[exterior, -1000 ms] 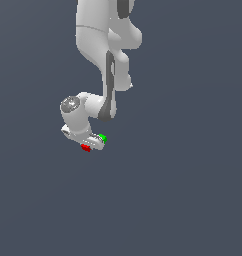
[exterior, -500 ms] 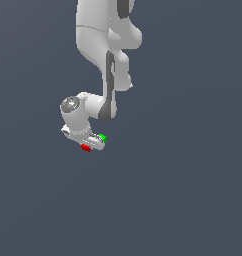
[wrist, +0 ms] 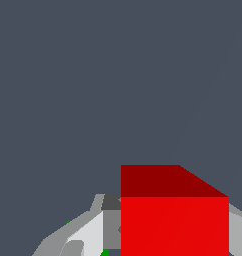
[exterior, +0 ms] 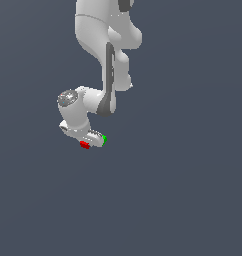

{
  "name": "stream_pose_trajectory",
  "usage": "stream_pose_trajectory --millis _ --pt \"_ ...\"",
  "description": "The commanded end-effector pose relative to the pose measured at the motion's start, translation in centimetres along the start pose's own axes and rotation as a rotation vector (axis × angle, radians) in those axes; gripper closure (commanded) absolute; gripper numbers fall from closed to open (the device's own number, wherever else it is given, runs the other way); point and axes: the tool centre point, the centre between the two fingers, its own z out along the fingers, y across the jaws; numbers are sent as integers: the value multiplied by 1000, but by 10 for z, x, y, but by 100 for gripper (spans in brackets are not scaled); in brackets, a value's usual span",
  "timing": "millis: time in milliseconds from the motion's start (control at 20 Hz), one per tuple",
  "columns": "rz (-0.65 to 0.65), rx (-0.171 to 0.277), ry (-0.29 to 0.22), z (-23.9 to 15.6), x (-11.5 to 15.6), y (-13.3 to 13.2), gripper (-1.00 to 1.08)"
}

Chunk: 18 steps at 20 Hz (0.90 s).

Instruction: Stack the red cube on top of the green cube.

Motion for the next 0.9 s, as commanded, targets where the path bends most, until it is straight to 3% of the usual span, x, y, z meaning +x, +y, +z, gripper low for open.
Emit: stream_pose_trajectory --millis 0,450,850 --pt "0 0 2 -17 0 0 108" --pt "1 0 2 -67 0 1 108" --pt "1 0 3 -69 -1 -1 108"
